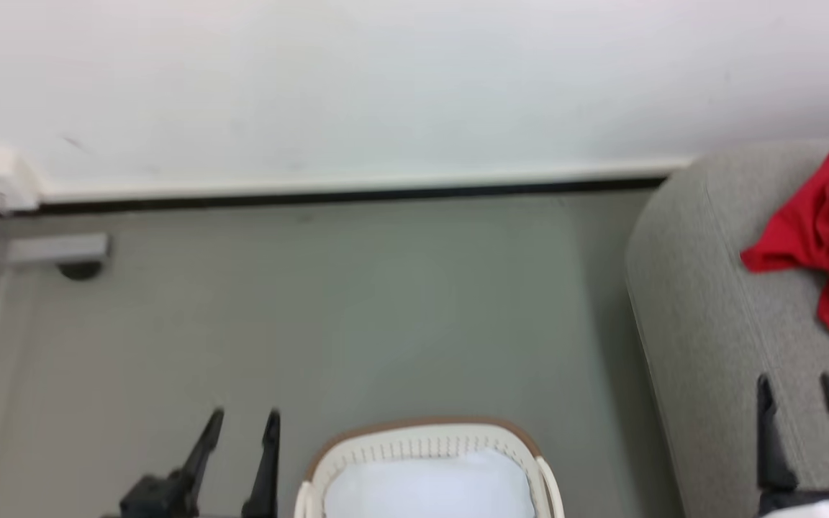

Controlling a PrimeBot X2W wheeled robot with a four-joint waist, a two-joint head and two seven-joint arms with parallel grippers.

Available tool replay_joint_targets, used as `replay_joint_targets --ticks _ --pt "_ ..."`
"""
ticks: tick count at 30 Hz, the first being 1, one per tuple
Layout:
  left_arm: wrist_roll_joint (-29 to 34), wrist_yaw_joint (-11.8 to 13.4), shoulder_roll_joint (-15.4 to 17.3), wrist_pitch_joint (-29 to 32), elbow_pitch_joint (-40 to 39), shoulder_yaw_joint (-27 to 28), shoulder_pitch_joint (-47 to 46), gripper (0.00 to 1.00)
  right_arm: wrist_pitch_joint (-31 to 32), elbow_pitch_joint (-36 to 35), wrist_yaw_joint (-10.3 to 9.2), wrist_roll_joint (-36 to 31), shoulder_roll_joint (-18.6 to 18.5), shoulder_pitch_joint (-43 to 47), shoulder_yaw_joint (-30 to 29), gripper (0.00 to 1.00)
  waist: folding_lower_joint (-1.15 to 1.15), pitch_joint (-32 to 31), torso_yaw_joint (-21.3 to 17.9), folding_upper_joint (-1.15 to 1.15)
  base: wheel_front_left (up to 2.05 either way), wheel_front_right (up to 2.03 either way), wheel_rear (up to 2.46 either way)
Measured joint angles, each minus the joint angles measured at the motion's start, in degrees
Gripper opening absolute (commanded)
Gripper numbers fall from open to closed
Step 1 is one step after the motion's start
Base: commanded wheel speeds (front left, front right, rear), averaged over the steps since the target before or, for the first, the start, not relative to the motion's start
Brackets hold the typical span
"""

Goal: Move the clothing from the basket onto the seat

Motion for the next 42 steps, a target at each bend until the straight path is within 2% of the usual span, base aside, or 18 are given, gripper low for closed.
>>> replay_joint_targets --ticks 7,14,23,30,31,37,42 --pt "4.25 -4.15 -4.28 0.00 1.46 6.92 6.37 1.00 0.00 0.27 -0.01 2.70 0.01 6.69 5.16 1.00 0.00 -6.42 2.10 0.00 0.00 0.00 0.00" --pt "7.72 -7.72 -6.87 0.00 2.38 11.51 8.48 1.00 0.00 1.91 -0.01 3.36 0.01 8.52 7.49 1.00 0.00 -9.40 2.68 0.00 0.00 0.00 0.00" --pt "10.51 -9.85 -8.76 0.00 2.79 14.14 9.06 1.00 0.00 2.93 -0.01 3.71 0.01 8.40 8.06 1.00 0.01 -9.94 3.19 0.00 0.00 0.00 0.00" --pt "11.24 -10.60 -9.50 0.00 3.47 15.32 9.05 1.00 0.00 3.20 -0.01 3.71 0.01 8.11 8.42 1.00 0.02 -9.80 3.84 0.00 0.00 0.00 0.00" --pt "11.23 -10.76 -9.57 0.01 3.69 15.27 9.06 0.00 -0.01 3.34 0.00 3.71 0.03 8.16 8.44 0.00 0.02 -9.79 3.91 0.00 0.00 0.00 0.00" --pt "10.57 -10.77 -10.24 0.49 6.57 14.97 9.32 0.00 0.30 5.88 0.00 4.15 0.77 9.04 8.59 0.00 0.02 -9.77 3.94 0.00 0.00 0.00 0.00" --pt "5.43 -10.85 -10.25 2.11 7.02 15.69 9.02 0.00 1.75 5.91 0.00 9.93 0.78 8.92 8.38 0.00 0.02 -9.69 4.06 0.00 0.00 0.00 0.00"
